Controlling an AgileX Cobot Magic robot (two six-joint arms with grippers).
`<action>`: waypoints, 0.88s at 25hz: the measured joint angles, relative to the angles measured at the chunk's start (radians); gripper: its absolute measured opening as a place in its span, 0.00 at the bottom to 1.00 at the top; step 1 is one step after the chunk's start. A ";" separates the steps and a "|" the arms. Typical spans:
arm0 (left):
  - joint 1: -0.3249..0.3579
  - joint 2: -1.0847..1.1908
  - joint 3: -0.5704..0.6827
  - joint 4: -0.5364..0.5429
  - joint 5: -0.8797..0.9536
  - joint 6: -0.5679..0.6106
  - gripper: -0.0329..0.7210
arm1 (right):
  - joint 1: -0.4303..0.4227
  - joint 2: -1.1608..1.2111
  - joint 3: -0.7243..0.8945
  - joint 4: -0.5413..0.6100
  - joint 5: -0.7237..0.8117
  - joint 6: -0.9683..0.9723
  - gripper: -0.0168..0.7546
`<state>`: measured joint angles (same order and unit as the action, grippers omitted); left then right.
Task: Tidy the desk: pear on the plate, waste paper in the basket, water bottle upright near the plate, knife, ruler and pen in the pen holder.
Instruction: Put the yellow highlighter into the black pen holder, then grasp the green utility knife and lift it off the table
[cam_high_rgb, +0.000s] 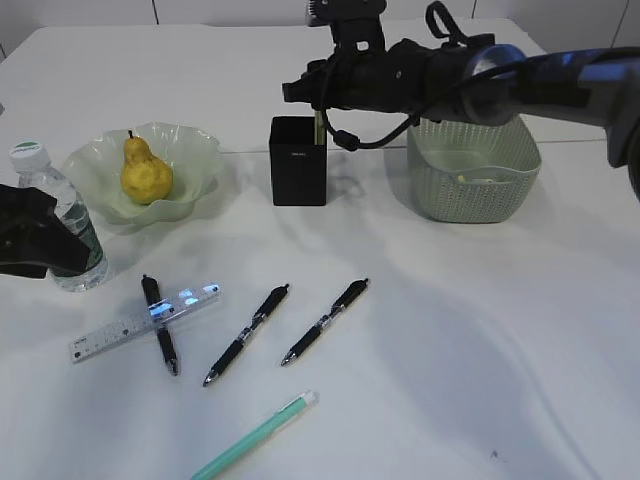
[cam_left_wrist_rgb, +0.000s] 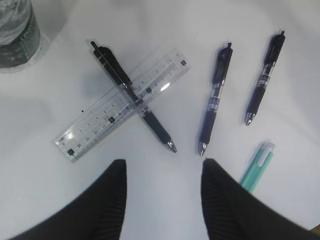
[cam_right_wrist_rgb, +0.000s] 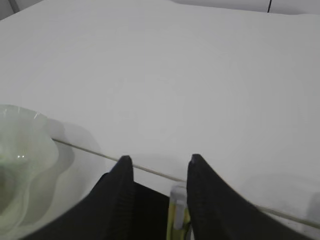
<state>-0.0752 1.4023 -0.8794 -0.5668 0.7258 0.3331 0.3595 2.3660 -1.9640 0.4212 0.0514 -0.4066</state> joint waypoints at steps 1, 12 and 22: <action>0.000 0.000 0.000 0.000 0.000 0.000 0.50 | 0.000 -0.006 0.000 0.000 0.010 0.000 0.41; 0.000 0.000 0.000 0.000 -0.002 0.000 0.50 | 0.000 -0.142 0.000 -0.030 0.234 -0.047 0.41; 0.000 0.000 0.000 0.004 -0.002 0.038 0.50 | 0.000 -0.263 0.000 -0.072 0.465 -0.047 0.41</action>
<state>-0.0752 1.4023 -0.8794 -0.5628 0.7236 0.3711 0.3595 2.1030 -1.9640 0.3490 0.5162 -0.4538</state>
